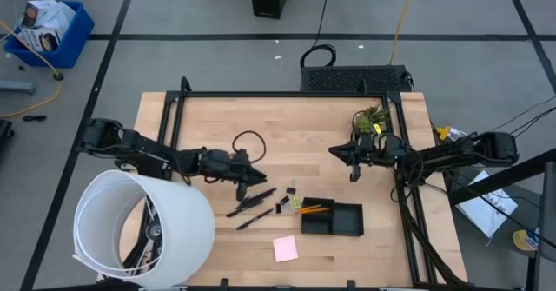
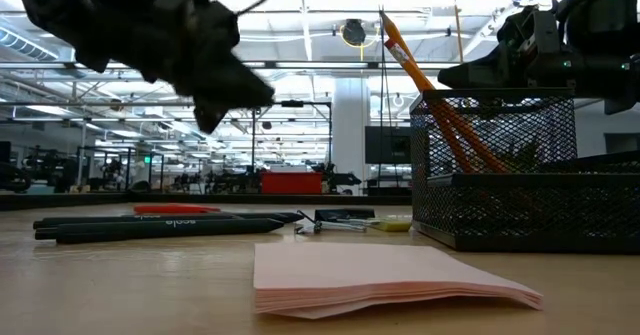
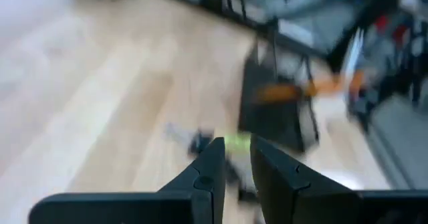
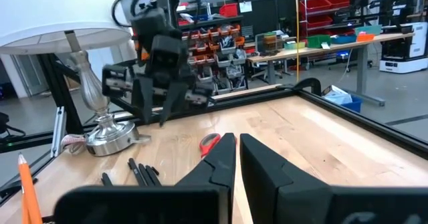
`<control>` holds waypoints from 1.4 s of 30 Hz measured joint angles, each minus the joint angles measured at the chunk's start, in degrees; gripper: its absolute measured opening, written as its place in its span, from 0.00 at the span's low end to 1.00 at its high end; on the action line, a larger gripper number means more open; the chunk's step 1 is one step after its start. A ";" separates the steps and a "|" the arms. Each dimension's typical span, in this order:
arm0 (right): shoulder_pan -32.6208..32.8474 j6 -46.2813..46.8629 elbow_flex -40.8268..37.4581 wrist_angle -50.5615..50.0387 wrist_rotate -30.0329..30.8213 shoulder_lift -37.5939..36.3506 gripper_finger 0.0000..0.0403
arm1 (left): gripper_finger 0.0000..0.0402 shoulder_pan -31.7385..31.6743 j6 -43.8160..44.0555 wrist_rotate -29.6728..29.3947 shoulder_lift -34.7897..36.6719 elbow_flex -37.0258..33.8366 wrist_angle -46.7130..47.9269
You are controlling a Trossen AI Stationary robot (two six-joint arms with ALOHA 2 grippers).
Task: Pick and place office supplies into organizer
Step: Put the red scissors into the black desk organizer
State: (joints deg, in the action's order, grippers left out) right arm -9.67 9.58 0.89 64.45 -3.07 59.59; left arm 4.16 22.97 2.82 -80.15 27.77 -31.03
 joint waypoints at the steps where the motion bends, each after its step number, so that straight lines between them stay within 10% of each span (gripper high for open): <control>1: 0.00 0.01 0.00 0.00 0.01 0.00 0.04 | 0.18 -0.81 -2.36 1.00 0.18 0.00 2.33; 14: 0.01 0.00 0.00 0.00 0.00 0.00 0.04 | 0.24 -11.52 -27.82 8.95 1.12 0.29 28.34; 24: 0.02 0.00 -0.01 0.00 0.00 -0.02 0.04 | 0.56 -12.17 -16.57 3.68 8.76 4.72 52.95; 42: 0.02 0.02 -0.02 -0.48 0.02 0.00 0.04 | 0.58 -11.99 -18.72 4.20 8.91 4.67 61.14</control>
State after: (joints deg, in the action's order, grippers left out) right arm -9.65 9.60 0.86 63.96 -3.05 59.59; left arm -7.83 4.25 7.03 -71.24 32.44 30.11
